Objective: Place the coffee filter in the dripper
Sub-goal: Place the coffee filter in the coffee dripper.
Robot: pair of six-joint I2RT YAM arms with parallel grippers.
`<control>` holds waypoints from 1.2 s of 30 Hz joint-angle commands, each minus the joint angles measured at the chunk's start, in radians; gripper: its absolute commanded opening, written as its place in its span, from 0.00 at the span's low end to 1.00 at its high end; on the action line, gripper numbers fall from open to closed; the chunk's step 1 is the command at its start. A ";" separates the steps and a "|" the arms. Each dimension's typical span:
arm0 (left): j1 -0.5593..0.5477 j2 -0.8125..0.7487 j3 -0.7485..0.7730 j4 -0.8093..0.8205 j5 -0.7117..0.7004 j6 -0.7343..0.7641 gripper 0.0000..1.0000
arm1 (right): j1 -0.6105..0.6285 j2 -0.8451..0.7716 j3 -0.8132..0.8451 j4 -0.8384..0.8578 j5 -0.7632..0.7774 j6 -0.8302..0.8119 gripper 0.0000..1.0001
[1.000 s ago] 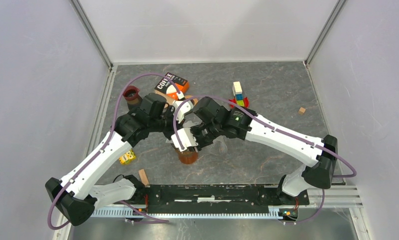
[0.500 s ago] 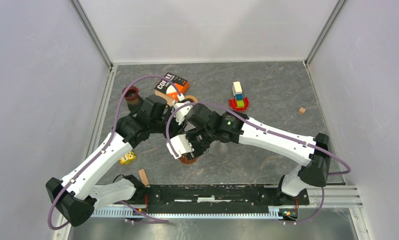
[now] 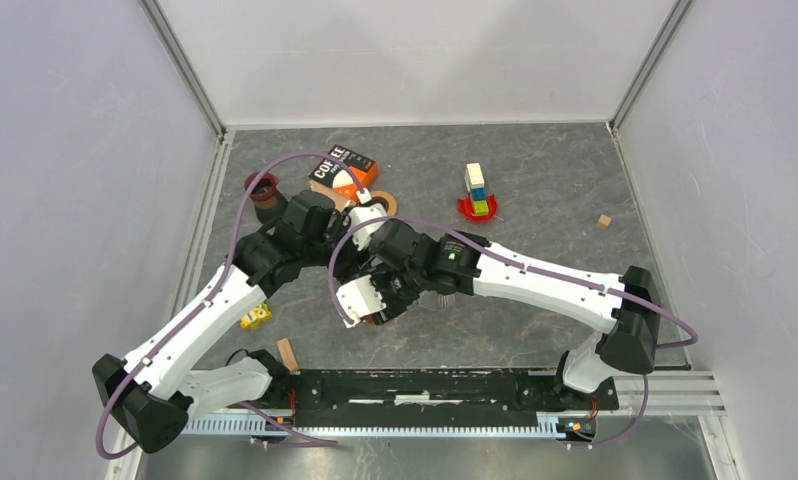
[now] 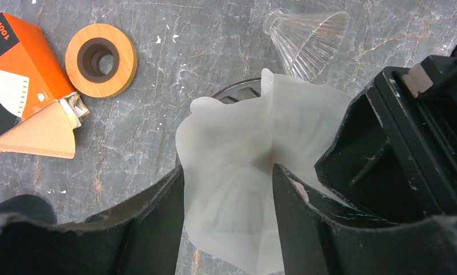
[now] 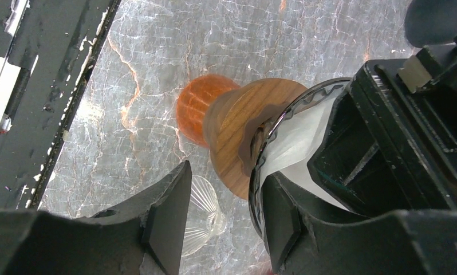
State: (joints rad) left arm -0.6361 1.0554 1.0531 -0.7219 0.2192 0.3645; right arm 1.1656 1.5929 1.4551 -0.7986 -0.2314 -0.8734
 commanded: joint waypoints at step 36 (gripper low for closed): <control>0.007 0.092 0.083 -0.046 -0.086 0.072 0.99 | 0.012 -0.003 0.008 -0.017 -0.003 -0.018 0.51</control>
State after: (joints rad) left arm -0.6312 1.1076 1.1378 -0.7925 0.0998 0.4313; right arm 1.1721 1.5803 1.4437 -0.8288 -0.2302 -0.8814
